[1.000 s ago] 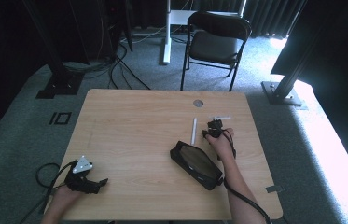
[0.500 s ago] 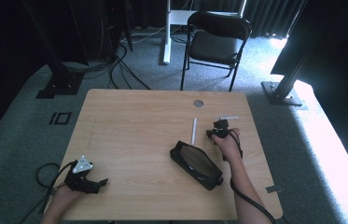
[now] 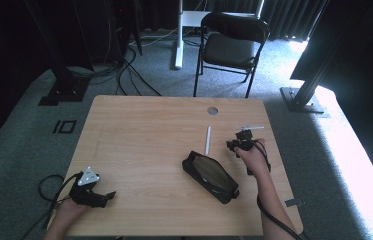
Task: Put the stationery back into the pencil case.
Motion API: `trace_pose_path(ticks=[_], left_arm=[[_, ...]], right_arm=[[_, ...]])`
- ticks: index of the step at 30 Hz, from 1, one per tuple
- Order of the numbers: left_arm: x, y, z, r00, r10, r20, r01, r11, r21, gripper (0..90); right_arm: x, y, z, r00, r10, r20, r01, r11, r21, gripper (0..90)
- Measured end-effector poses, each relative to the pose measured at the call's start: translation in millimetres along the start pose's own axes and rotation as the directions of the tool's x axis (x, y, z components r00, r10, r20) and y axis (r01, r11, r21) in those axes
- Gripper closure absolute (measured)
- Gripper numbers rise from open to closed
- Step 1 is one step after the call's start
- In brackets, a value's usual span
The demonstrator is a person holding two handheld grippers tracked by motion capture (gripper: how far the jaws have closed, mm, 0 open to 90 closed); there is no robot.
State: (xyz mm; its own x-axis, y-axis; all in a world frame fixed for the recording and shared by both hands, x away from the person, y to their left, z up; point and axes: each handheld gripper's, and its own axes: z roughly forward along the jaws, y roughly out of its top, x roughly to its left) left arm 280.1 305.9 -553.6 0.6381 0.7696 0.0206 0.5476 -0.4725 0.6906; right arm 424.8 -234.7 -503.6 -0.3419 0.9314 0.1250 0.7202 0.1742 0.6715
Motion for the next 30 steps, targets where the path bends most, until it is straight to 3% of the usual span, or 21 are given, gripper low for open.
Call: trace_pose_path(ticks=[11, 21, 28, 30], left_arm=[[0.0, 0.0, 0.0, 1.0000, 0.000, 0.000, 0.000, 1.0000, 0.000, 2.0], [0.0, 0.0, 0.0, 1.0000, 0.000, 0.000, 0.000, 1.0000, 0.000, 2.0], [0.0, 0.0, 0.0, 1.0000, 0.000, 0.000, 0.000, 1.0000, 0.000, 2.0], [0.0, 0.0, 0.0, 1.0000, 0.000, 0.000, 0.000, 1.0000, 0.000, 2.0]], right_arm=[[-0.7, -4.2, -19.8, 0.9990, -0.038, -0.023, 0.037, 0.999, -0.027, 68.2], [11.3, -5.9, -39.4, 0.9950, -0.063, -0.078, 0.058, 0.997, -0.058, 68.2], [23.5, -3.7, -60.4, 0.9875, -0.122, -0.099, 0.114, 0.990, -0.088, 68.2], [27.1, -3.0, -65.3, 0.9856, -0.149, -0.081, 0.141, 0.985, -0.098, 68.2]])
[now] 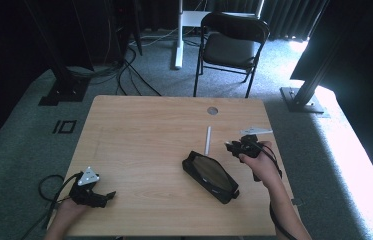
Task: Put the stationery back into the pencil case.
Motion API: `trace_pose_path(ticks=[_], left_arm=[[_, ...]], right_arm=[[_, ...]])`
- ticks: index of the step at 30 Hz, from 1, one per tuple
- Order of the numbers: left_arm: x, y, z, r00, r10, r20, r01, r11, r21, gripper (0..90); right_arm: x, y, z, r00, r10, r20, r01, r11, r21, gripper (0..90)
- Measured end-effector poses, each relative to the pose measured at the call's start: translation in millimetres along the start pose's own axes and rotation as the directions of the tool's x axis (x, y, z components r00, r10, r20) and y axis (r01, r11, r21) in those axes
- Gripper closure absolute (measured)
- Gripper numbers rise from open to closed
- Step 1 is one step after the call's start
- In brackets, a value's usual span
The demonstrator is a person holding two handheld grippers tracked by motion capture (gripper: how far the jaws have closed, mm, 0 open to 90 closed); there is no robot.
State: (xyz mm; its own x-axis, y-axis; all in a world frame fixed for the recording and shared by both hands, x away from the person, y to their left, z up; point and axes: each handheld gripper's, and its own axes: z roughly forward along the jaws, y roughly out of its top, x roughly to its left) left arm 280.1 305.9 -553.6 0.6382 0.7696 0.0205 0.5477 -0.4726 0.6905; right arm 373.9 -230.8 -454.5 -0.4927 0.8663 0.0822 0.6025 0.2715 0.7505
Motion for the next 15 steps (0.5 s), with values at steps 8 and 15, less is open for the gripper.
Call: trace_pose_path(ticks=[8, 15], left_arm=[[0.0, 0.0, 0.0, 1.0000, 0.000, 0.000, 0.000, 1.0000, 0.000, 2.0], [0.1, 0.0, 0.0, 1.0000, 0.001, 0.000, -0.001, 1.0000, 0.000, 2.0]], right_arm=[[12.3, 2.3, -11.8, 0.9981, -0.038, -0.049, 0.038, 0.999, -0.009, 68.2], [29.4, 3.3, -21.0, 0.9936, -0.064, -0.092, 0.061, 0.997, -0.041, 68.2]])
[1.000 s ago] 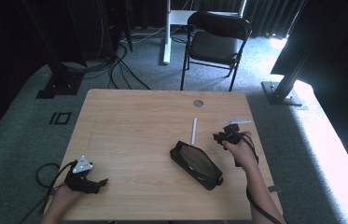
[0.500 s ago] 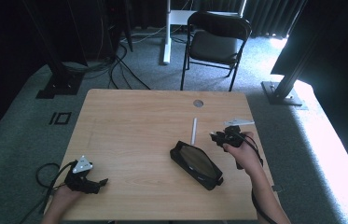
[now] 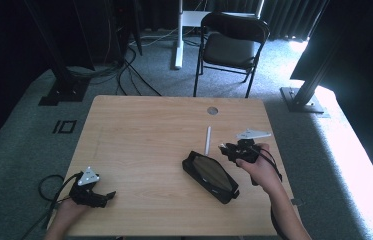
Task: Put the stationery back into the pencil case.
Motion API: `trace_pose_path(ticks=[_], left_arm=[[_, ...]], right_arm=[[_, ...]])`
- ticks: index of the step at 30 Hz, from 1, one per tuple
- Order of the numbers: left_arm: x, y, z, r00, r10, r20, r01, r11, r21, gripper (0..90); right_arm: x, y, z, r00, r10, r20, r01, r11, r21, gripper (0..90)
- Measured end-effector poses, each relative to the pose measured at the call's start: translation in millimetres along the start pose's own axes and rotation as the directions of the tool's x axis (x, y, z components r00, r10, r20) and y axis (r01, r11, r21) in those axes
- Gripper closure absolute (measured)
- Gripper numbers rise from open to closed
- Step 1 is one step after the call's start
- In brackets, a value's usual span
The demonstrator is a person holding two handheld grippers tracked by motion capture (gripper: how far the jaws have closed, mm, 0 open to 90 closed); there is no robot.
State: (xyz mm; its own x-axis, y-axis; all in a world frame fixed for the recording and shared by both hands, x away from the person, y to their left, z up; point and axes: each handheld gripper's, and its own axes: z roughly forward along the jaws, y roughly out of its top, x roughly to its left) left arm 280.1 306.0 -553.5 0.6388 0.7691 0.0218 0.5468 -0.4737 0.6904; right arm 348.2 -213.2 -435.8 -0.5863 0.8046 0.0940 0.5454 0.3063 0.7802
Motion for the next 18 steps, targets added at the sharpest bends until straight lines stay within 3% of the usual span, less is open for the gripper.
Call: trace_pose_path(ticks=[7, 12, 15, 18], left_arm=[[-0.1, 0.0, 0.0, 1.0000, -0.001, 0.000, 0.001, 1.0000, 0.000, 2.0], [-0.2, 0.0, 0.1, 1.0000, -0.002, 0.000, 0.002, 1.0000, -0.001, 2.0], [-0.2, 0.0, 0.1, 1.0000, -0.002, 0.000, 0.002, 1.0000, -0.001, 2.0], [-0.2, 0.0, 0.1, 1.0000, -0.002, 0.000, 0.002, 1.0000, -0.001, 2.0]], right_arm=[[14.6, -0.8, -0.7, 0.9989, -0.042, -0.020, 0.042, 0.999, 0.008, 68.1], [24.3, -4.4, 2.7, 0.9970, -0.046, -0.061, 0.047, 0.999, 0.013, 68.1], [32.3, -5.6, 5.4, 0.9946, -0.074, -0.074, 0.076, 0.997, 0.030, 68.2], [38.9, -7.2, 8.9, 0.9935, -0.066, -0.092, 0.070, 0.997, 0.042, 68.2]])
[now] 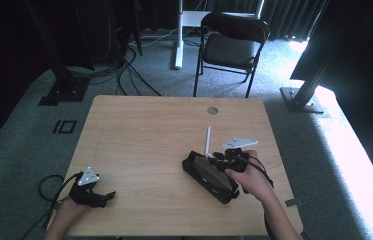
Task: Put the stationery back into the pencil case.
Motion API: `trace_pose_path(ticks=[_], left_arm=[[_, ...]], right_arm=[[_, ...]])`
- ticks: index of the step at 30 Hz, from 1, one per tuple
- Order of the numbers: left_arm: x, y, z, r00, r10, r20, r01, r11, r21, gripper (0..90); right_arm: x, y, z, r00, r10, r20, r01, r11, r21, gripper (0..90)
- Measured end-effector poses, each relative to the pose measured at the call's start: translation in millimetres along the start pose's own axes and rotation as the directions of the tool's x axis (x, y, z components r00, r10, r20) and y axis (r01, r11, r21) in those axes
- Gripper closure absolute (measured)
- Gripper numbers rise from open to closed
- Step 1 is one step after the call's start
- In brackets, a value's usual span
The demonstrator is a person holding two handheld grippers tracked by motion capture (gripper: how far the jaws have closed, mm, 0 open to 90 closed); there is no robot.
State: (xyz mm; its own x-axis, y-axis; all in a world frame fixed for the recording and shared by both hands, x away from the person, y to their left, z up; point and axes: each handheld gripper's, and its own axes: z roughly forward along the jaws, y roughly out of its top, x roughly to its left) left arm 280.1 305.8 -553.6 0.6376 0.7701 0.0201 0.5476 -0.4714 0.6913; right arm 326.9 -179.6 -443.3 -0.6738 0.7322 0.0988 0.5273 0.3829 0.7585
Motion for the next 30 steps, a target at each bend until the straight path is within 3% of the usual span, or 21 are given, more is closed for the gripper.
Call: trace_pose_path(ticks=[10, 30], left_arm=[[0.1, 0.0, -0.1, 1.0000, 0.001, 0.000, -0.001, 1.0000, 0.001, 2.0], [0.0, 0.0, -0.1, 1.0000, 0.001, 0.000, -0.001, 1.0000, 0.001, 2.0]], right_arm=[[5.5, -5.5, 21.5, 0.9999, -0.008, -0.011, 0.009, 0.998, 0.069, 68.1], [10.2, -9.4, 60.0, 0.9985, -0.054, -0.004, 0.054, 0.975, 0.216, 68.1]])
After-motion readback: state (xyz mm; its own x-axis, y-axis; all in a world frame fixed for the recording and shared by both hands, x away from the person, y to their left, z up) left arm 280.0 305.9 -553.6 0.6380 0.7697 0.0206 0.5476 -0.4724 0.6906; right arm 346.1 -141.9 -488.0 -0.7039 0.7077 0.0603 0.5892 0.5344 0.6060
